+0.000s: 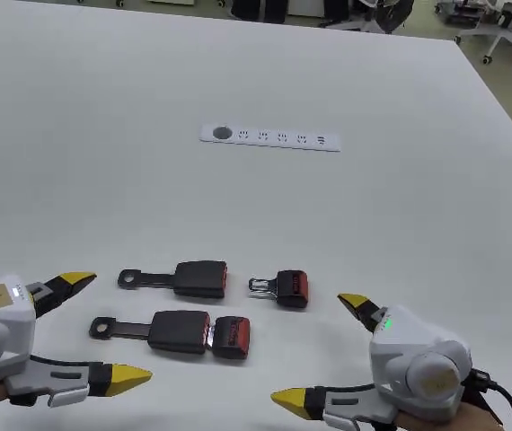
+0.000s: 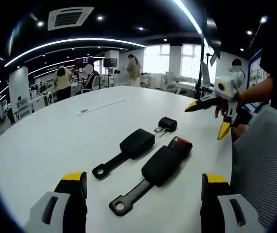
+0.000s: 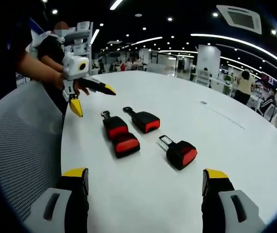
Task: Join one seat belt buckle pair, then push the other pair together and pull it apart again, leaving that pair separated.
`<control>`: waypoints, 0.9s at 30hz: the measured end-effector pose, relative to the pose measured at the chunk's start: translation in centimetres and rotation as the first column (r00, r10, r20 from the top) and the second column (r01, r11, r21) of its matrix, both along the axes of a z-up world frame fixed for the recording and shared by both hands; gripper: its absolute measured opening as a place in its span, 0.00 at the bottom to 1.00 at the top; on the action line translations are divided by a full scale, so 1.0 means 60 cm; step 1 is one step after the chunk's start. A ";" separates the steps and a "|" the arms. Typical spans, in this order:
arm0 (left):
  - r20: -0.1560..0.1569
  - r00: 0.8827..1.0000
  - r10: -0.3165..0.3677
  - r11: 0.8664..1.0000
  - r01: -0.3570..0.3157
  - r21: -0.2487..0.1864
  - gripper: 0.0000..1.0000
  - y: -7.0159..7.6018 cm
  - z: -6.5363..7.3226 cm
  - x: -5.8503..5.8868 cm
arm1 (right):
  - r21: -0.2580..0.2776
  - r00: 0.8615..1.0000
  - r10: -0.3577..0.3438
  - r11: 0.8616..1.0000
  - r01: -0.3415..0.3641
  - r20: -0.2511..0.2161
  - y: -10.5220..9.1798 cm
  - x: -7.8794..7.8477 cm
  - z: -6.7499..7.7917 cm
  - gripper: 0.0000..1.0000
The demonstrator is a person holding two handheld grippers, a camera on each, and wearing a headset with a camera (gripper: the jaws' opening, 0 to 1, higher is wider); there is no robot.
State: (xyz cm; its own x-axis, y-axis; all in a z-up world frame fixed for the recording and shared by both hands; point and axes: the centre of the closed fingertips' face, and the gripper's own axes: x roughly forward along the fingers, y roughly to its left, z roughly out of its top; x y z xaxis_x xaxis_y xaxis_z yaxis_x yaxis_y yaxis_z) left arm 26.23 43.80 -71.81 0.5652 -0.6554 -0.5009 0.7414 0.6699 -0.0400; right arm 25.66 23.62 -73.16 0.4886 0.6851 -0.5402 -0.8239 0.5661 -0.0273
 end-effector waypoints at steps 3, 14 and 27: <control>0.002 1.000 0.002 1.000 -0.002 -0.005 1.00 -0.002 0.001 -0.001 | 0.006 1.000 0.000 1.000 0.000 0.003 0.000 0.000 0.001 0.99; 0.014 1.000 0.012 1.000 -0.012 -0.012 1.00 0.003 0.003 0.002 | 0.010 1.000 0.012 1.000 -0.012 0.014 0.004 -0.002 0.000 0.99; 0.027 0.999 0.017 1.000 -0.016 -0.011 1.00 0.007 0.003 0.005 | 0.009 1.000 0.016 1.000 -0.016 0.018 0.001 -0.001 -0.002 0.99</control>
